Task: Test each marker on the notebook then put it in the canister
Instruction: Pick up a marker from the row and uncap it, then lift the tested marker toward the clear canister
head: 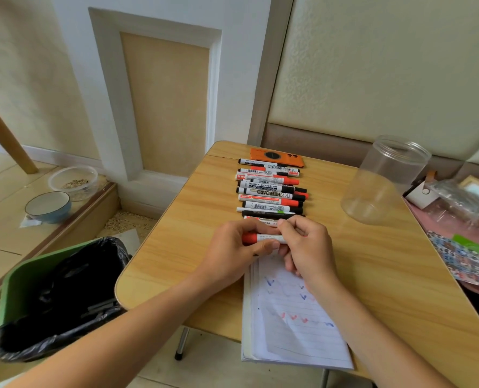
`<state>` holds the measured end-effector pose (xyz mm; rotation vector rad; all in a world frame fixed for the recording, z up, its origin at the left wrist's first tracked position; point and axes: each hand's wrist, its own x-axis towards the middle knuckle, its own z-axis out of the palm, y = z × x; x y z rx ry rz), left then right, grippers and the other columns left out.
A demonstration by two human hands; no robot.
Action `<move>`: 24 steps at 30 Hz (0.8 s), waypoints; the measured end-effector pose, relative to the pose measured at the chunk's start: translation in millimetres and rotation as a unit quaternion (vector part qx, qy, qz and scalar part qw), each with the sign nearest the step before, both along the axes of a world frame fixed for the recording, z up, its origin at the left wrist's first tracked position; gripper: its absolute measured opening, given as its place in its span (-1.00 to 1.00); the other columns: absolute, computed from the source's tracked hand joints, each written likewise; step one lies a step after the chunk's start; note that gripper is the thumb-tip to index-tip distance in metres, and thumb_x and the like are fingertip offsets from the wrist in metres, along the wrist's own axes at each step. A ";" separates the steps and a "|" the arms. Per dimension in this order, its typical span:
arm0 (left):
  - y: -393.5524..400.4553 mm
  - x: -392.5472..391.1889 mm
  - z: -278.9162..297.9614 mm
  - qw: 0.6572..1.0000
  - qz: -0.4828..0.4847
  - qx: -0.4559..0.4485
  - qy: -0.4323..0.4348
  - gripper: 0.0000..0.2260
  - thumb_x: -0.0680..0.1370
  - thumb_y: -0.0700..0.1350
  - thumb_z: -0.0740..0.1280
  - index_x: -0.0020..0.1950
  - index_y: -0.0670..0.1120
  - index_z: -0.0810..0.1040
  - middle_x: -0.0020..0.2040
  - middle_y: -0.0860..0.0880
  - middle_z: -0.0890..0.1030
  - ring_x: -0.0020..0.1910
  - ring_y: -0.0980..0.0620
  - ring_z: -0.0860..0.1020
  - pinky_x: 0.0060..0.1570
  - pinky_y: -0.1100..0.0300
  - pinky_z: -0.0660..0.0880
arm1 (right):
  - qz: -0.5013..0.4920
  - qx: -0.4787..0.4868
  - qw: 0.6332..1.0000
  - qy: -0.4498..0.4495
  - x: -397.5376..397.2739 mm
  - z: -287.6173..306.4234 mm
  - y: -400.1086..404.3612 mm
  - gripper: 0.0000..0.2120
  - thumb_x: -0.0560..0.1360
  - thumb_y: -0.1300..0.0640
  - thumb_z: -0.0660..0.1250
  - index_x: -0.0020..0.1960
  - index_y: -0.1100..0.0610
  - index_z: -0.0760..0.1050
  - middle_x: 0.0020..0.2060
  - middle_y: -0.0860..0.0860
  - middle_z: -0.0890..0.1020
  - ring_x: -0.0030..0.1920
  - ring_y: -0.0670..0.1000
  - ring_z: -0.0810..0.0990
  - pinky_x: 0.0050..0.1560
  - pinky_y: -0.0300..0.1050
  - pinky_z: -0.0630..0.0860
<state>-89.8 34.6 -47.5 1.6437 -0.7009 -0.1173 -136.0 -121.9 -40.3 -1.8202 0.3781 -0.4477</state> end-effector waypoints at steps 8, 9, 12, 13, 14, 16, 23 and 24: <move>0.1 -0.3 -3.9 0.998 0.028 0.032 -0.044 -0.86 0.50 -0.02 0.52 0.03 0.03 0.66 -0.10 0.09 0.70 -0.15 0.05 0.64 -0.13 0.00 0.59 | 0.007 -0.005 1.000 0.006 0.0 4.0 0.8 -0.74 0.61 0.13 0.35 -0.21 0.22 0.51 -0.50 0.11 0.51 -0.59 0.06 0.40 -0.57 -0.26 0.22; 0.5 0.8 -4.2 0.997 0.032 0.038 -0.055 -0.85 0.50 -0.03 0.52 0.04 0.03 0.65 -0.10 0.10 0.69 -0.16 0.08 0.62 -0.15 0.08 0.57 | 0.016 -0.001 1.000 0.005 -0.3 5.2 0.0 -0.78 0.62 0.14 0.33 -0.18 0.19 0.53 -0.48 0.13 0.51 -0.57 0.06 0.42 -0.56 -0.25 0.22; 2.7 0.9 -5.7 0.991 0.044 0.085 -0.094 -0.70 0.48 -0.05 0.54 0.13 0.01 0.52 -0.06 0.07 0.59 -0.14 0.12 0.55 -0.17 0.27 0.48 | 0.036 0.056 0.998 0.005 -0.8 12.3 -5.0 -0.87 0.61 0.26 0.20 -0.06 0.17 0.51 -0.38 0.08 0.48 -0.52 0.01 0.41 -0.54 -0.24 0.21; 4.2 0.0 -7.7 0.988 0.049 0.106 -0.103 -0.62 0.47 -0.04 0.54 0.18 0.01 0.45 -0.01 0.05 0.55 -0.09 0.13 0.52 -0.13 0.29 0.48 | 0.041 0.084 0.996 0.004 -0.8 14.4 -7.4 -0.86 0.60 0.30 0.18 -0.03 0.17 0.50 -0.34 0.06 0.49 -0.50 -0.01 0.41 -0.55 -0.23 0.21; 6.0 -0.8 -10.0 0.984 0.055 0.126 -0.115 -0.55 0.46 -0.03 0.54 0.23 0.02 0.38 0.06 0.05 0.51 -0.01 0.13 0.48 -0.06 0.30 0.46 | 0.044 0.105 0.994 0.003 -0.8 16.4 -9.9 -0.86 0.59 0.32 0.17 -0.01 0.17 0.49 -0.32 0.05 0.50 -0.49 -0.02 0.42 -0.55 -0.23 0.22; 8.2 -3.2 -13.8 0.974 0.069 0.156 -0.151 -0.44 0.46 -0.01 0.52 0.32 0.01 0.28 0.16 0.07 0.42 0.10 0.13 0.40 0.10 0.31 0.38 | 0.042 0.122 0.992 -0.004 -1.1 19.5 -15.3 -0.86 0.59 0.36 0.21 0.04 0.18 0.48 -0.31 0.04 0.53 -0.47 -0.04 0.46 -0.54 -0.24 0.28; 3.1 -10.6 -18.5 0.928 0.101 0.259 -0.249 -0.62 0.51 0.09 0.23 0.29 0.02 0.36 0.23 0.02 0.37 0.17 0.03 0.37 0.15 0.11 0.38 | -0.105 0.009 0.987 -0.123 -9.6 61.8 -54.1 -0.89 0.57 0.20 0.45 -0.01 0.09 0.52 -0.29 -0.01 0.65 -0.33 -0.05 0.62 -0.22 -0.08 0.57; 1.7 -10.8 -18.6 0.918 0.104 0.280 -0.259 -0.64 0.50 0.12 0.17 0.26 0.03 0.39 0.22 0.02 0.38 0.15 0.02 0.37 0.12 0.11 0.38 | -0.131 -0.036 0.981 -0.139 -11.4 72.4 -63.8 -0.91 0.57 0.14 0.45 -0.03 0.04 0.53 -0.31 -0.04 0.67 -0.29 -0.03 0.65 -0.16 0.01 0.60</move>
